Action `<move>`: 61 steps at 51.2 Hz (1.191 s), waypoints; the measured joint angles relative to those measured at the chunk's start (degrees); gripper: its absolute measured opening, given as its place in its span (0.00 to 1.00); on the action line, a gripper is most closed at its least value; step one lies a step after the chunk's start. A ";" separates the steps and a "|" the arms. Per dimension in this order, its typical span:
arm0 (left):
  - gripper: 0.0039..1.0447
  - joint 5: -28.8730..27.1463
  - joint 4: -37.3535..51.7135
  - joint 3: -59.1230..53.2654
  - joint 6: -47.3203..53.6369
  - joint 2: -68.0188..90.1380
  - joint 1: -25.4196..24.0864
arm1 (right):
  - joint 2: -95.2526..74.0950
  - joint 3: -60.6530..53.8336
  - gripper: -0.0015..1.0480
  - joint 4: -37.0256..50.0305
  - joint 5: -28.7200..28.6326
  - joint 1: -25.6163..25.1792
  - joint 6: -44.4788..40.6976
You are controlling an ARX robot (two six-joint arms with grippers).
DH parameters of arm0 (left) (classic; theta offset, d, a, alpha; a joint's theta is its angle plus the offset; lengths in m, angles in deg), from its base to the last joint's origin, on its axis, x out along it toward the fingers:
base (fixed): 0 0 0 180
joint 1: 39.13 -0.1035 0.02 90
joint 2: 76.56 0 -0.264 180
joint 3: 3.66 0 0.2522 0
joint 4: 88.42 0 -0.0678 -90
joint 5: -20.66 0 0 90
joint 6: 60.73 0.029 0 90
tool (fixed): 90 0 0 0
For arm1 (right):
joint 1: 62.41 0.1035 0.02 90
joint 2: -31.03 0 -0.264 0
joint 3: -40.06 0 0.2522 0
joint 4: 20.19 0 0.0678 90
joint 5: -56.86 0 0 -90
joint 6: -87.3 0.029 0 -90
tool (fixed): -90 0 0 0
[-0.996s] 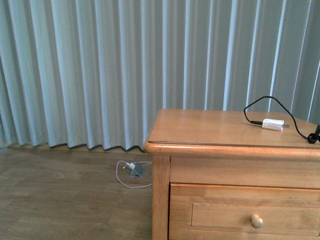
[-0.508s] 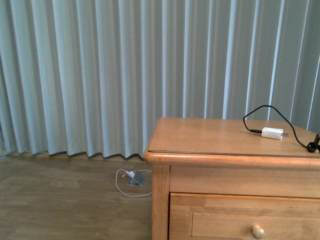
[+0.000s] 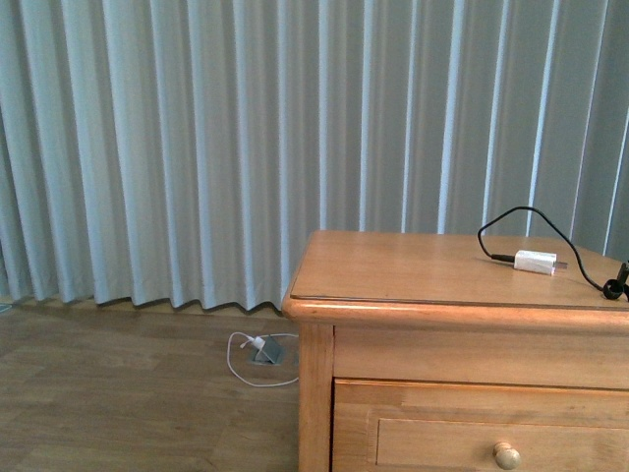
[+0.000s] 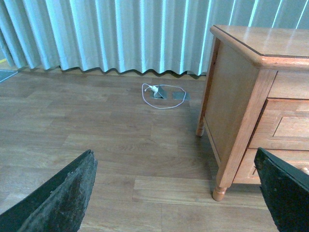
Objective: Place pink marker in drawer with both arms
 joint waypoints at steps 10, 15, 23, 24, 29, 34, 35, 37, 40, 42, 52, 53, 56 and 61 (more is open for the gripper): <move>0.95 0.00 -0.04 0.00 0.00 0.00 0.00 | 2.82 -0.61 0.01 -2.21 0.02 -0.02 -0.02; 0.95 0.02 -0.04 0.00 0.00 0.00 0.00 | 8.13 -0.57 0.01 -9.22 0.00 -0.02 -0.02; 0.95 0.00 -0.04 0.00 0.00 0.00 0.00 | 12.96 -0.57 0.01 -12.68 0.00 -0.02 -0.02; 0.95 0.00 -0.04 0.00 0.00 0.00 0.00 | 12.94 -0.57 0.01 -12.72 0.00 -0.02 -0.02; 0.95 0.00 -0.04 0.00 0.00 0.00 0.00 | 13.03 -0.57 0.01 -12.74 0.00 -0.02 -0.02; 0.95 0.00 -0.04 0.00 0.00 0.00 0.00 | 13.03 -0.57 0.01 -12.79 0.00 -0.02 -0.02; 0.95 0.00 -0.04 0.00 0.00 0.00 0.00 | 13.03 -0.57 0.01 -12.79 0.00 -0.02 -0.02; 0.95 0.00 -0.04 0.00 0.00 0.00 0.00 | 13.03 -0.57 0.01 -12.79 0.00 -0.02 -0.02; 0.95 0.00 -0.04 0.00 0.00 0.00 0.00 | 13.03 -0.57 0.01 -12.79 0.00 -0.02 -0.02; 0.95 0.00 -0.04 0.00 0.00 0.00 0.00 | 13.03 -0.57 0.01 -12.79 0.00 -0.02 -0.02; 0.95 0.00 -0.04 0.00 0.00 0.00 0.00 | 13.03 -0.57 0.32 -12.79 0.00 0.00 -0.09; 0.95 0.00 -0.04 0.00 0.00 0.00 0.00 | 13.03 -0.57 0.35 -12.79 0.00 -0.02 -0.09; 0.95 0.00 -0.04 0.00 0.00 0.00 0.00 | 13.03 -0.57 0.44 -12.79 0.00 -0.02 -0.09; 0.95 0.00 -0.04 0.00 0.00 0.00 0.00 | 13.03 -0.57 0.61 -12.79 0.00 -0.02 -0.09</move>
